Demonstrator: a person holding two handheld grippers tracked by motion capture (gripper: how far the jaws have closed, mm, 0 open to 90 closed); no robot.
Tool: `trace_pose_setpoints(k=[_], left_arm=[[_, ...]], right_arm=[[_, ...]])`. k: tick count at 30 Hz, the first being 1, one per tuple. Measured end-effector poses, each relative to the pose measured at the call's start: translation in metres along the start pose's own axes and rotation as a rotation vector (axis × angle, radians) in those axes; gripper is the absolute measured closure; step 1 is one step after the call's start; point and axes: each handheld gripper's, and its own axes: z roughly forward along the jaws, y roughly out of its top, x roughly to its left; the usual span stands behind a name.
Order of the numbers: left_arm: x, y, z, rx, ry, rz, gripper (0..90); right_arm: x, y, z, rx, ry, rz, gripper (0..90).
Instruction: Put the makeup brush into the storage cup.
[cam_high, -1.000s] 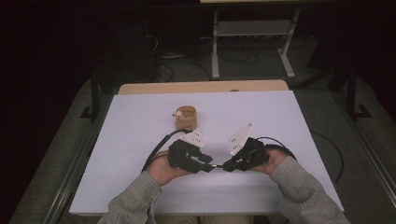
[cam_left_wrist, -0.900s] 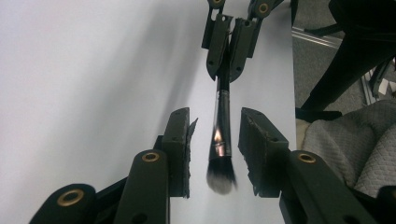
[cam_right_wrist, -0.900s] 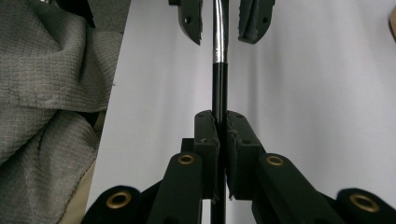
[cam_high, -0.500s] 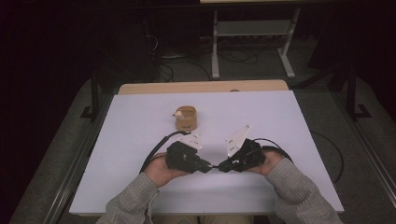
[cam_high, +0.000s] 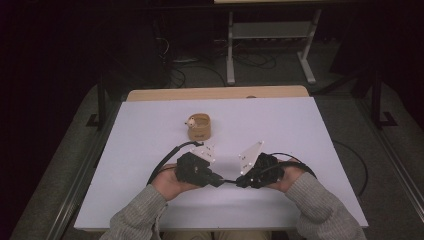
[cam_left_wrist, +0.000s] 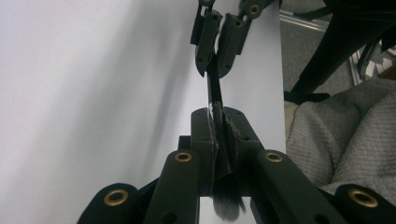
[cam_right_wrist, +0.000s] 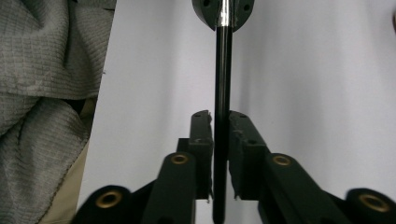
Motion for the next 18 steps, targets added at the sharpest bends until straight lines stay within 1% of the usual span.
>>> trace_pose_setpoints(k=[2,4,5,6,7,8,9,10,11,12,13,14,15,16,17,18], left_arm=[[-0.001,-0.001,0.0,0.007,-0.001,0.007,83.0],[-0.001,-0.001,-0.001,0.003,-0.002,0.011,82.6],[-0.001,-0.002,-0.002,-0.013,0.003,-0.001,74.2],[0.001,-0.003,-0.004,-0.026,0.017,-0.008,74.2],[0.003,-0.004,-0.007,-0.044,0.015,-0.026,69.4],[0.004,-0.006,-0.011,-0.069,0.013,-0.036,66.3],[0.005,-0.008,-0.014,-0.088,0.014,-0.053,65.2],[0.005,-0.008,-0.014,-0.088,0.014,-0.053,63.0],[0.006,-0.008,-0.016,-0.097,0.015,-0.058,63.0],[0.006,-0.008,-0.019,-0.117,0.012,-0.058,61.4],[0.005,-0.008,-0.02,-0.127,0.011,-0.059,60.7],[0.005,-0.008,-0.02,-0.127,0.011,-0.059,59.9],[0.005,-0.008,-0.02,-0.138,0.015,-0.058,59.9],[0.004,-0.007,-0.02,-0.141,0.019,-0.054,59.8],[0.004,-0.007,-0.02,-0.141,0.019,-0.054,59.8],[0.004,-0.007,-0.02,-0.141,0.02,-0.047,59.8]], right_arm=[[0.0,0.0,0.002,0.001,0.017,0.006,82.8],[0.001,0.0,0.002,-0.005,0.02,0.007,82.9],[0.0,-0.002,0.002,-0.03,0.025,0.01,83.1],[0.0,-0.002,0.002,-0.03,0.025,0.01,83.1],[0.001,-0.004,0.001,-0.048,0.028,0.016,83.1],[0.001,-0.008,0.0,-0.085,0.023,0.027,83.1],[0.001,-0.009,-0.001,-0.091,0.02,0.038,83.1],[0.001,-0.012,-0.001,-0.105,0.011,0.047,83.1],[0.001,-0.012,-0.001,-0.105,0.011,0.047,83.1],[0.001,-0.015,-0.002,-0.134,0.006,0.063,83.1],[0.001,-0.016,-0.001,-0.141,-0.001,0.065,83.1],[0.001,-0.016,-0.001,-0.141,-0.001,0.065,83.1],[0.001,-0.016,-0.001,-0.139,-0.007,0.069,83.1],[0.001,-0.016,-0.001,-0.15,-0.023,0.07,83.1],[0.001,-0.016,-0.001,-0.161,-0.019,0.073,83.1],[0.001,-0.016,-0.001,-0.161,-0.019,0.073,83.1]])
